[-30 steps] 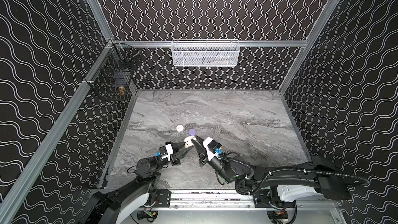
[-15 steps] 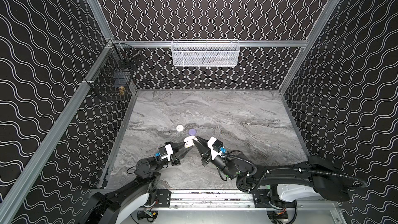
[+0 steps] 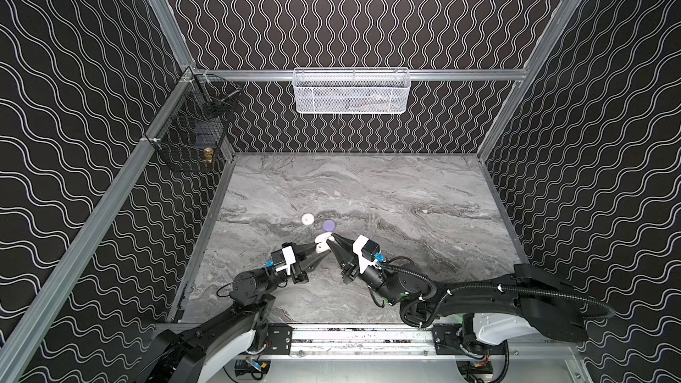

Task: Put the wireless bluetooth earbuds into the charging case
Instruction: 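Lower the earbud stem-first into the open case slot with right gripper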

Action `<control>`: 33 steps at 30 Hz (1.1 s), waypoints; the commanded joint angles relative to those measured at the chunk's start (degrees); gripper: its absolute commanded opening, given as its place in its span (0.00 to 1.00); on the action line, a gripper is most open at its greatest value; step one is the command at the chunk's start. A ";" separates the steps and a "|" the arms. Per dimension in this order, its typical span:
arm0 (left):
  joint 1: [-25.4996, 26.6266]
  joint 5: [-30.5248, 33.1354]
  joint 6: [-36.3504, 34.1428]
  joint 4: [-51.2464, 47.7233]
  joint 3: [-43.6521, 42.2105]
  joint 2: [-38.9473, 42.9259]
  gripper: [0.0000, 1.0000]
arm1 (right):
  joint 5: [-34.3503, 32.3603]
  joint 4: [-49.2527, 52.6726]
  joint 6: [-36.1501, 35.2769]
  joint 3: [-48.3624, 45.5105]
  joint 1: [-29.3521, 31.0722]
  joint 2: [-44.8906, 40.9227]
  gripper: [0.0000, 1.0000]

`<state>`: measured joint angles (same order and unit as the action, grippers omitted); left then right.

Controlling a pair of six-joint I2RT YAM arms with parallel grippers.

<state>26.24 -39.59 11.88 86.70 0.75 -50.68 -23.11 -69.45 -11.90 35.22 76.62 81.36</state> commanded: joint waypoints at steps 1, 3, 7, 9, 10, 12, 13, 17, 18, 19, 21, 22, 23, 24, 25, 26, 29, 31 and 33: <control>-0.01 -0.37 0.73 2.06 0.43 0.22 0.00 | -0.88 -4.71 -1.95 -0.32 -0.11 0.69 0.13; -0.02 -0.26 0.95 2.05 0.44 0.46 0.00 | -1.34 -5.76 -2.36 -0.82 -0.24 0.90 0.13; 0.09 -0.65 1.24 2.07 0.54 0.72 0.00 | -1.57 -7.42 -3.38 -1.60 -0.24 1.56 0.12; 0.05 -0.71 1.23 2.07 0.57 0.71 0.00 | -1.84 -8.09 -3.76 -1.77 -0.24 1.86 0.11; 0.11 -0.77 1.15 2.08 0.61 0.74 0.00 | -1.85 -8.35 -3.91 -1.74 -0.24 2.20 0.11; 0.16 -1.07 1.06 2.14 0.61 0.68 0.00 | -1.72 -8.57 -4.10 -1.65 -0.24 2.68 0.11; 0.18 -1.18 0.97 2.14 0.62 0.76 0.00 | -1.68 -8.55 -4.26 -1.50 -0.21 2.91 0.11; 0.53 -1.01 0.50 2.14 0.23 1.59 0.00 | -2.45 -10.23 -5.22 -1.90 -0.24 3.58 0.09; 0.65 -0.90 0.42 2.11 0.26 1.76 0.00 | -2.63 -10.56 -5.44 -2.02 -0.24 3.63 0.09; 0.69 -0.80 0.36 2.15 0.15 1.84 0.00 | -2.79 -10.98 -5.75 -2.16 -0.20 3.71 0.08; 0.72 -0.75 0.32 2.18 0.23 1.76 0.00 | -3.10 -11.65 -6.11 -2.50 -0.23 3.70 0.08; 0.74 -0.88 0.42 2.10 0.21 1.67 0.00 | -2.88 -11.88 -6.29 -2.65 -0.17 3.71 0.07; 0.80 -0.99 0.51 2.16 0.31 1.63 0.00 | -2.62 -12.10 -6.37 -2.78 -0.24 3.78 0.07; 0.80 -0.94 0.54 2.17 0.36 1.64 0.00 | -2.25 -12.36 -6.48 -3.02 -0.24 3.86 0.06; 0.82 -0.80 0.74 2.18 0.33 1.72 0.00 | -1.79 -12.99 -6.56 -3.35 -0.24 4.01 0.06; 0.78 -0.39 0.93 2.12 0.22 1.86 0.00 | -1.40 -13.73 -6.69 -3.71 -0.23 4.16 0.06; 0.82 0.92 1.40 2.06 -0.21 2.32 0.00 | -0.03 -17.12 -7.21 -5.36 -0.07 4.82 0.06; 0.80 1.62 1.64 1.99 -0.37 2.43 0.00 | 0.81 -19.38 -7.49 -6.57 -0.01 5.18 0.06; 0.81 1.92 1.81 2.01 -0.36 2.46 0.00 | 1.71 -21.22 -7.44 -7.51 0.02 5.59 0.06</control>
<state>27.03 -40.38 13.17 83.44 0.36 -48.53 -21.91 -86.67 -18.06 28.86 76.49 86.37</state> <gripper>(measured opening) 0.220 0.185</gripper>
